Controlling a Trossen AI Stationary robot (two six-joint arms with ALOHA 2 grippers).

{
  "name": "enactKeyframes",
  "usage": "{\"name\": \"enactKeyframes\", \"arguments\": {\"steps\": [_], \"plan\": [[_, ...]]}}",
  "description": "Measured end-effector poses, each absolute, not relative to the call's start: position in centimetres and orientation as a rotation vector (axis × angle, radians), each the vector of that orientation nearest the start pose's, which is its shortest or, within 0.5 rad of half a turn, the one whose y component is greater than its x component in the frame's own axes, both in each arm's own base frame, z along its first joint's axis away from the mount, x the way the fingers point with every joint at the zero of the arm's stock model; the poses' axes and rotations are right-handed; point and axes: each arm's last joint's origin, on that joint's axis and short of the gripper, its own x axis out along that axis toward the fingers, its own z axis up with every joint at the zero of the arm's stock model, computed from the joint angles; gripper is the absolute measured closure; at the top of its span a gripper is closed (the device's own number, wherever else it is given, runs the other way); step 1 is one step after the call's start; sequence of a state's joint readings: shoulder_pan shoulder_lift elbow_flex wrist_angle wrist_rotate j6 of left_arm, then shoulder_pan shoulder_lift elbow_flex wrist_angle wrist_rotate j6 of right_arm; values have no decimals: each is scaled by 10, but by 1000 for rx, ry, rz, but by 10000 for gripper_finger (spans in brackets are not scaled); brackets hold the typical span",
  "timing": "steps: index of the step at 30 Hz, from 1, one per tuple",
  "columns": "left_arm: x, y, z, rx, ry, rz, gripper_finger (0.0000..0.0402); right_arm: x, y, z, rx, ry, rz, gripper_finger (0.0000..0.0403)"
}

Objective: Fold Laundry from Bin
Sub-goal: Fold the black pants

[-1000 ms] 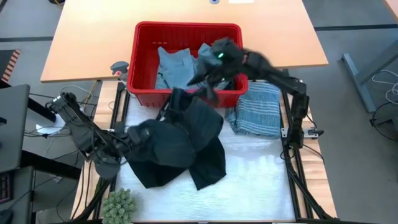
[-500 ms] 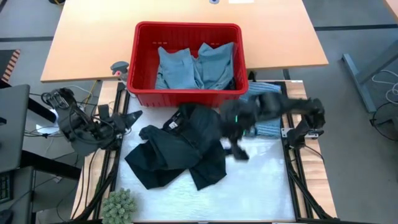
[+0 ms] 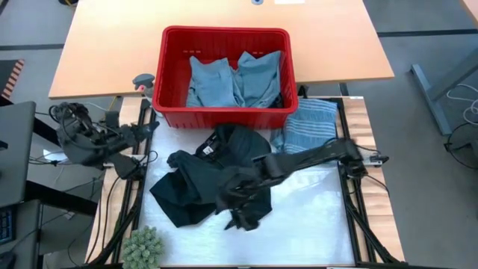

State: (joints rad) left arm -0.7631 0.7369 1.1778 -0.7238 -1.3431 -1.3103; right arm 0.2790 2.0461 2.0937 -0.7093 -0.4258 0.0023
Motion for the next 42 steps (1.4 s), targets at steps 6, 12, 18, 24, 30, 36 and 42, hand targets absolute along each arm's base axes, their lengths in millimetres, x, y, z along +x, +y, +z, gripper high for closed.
{"name": "enactKeyframes", "arguments": {"steps": [6, 12, 18, 24, 30, 36, 42], "plan": [[79, -37, 423, -1033, -210, 497, 315, 476, 147, 294, 136, 709, 657, 113], [79, -38, 423, -1029, -186, 470, 315, 490, 185, 246, -10, 696, 583, 113], [81, -40, 423, -1038, -188, 470, 315, 495, 202, 218, -242, 668, 330, 113], [81, -40, 423, -1045, -184, 463, 315, 499, 211, 195, -310, 668, 303, 113], [81, -40, 423, -1012, -176, 465, 315, 505, 209, 169, -360, 699, 203, 113], [81, -40, 423, -1009, -181, 472, 315, 512, 200, 148, -356, 723, 131, 113], [81, -39, 423, -1011, -186, 476, 315, 513, 189, 135, -399, 780, -20, 131]]}}
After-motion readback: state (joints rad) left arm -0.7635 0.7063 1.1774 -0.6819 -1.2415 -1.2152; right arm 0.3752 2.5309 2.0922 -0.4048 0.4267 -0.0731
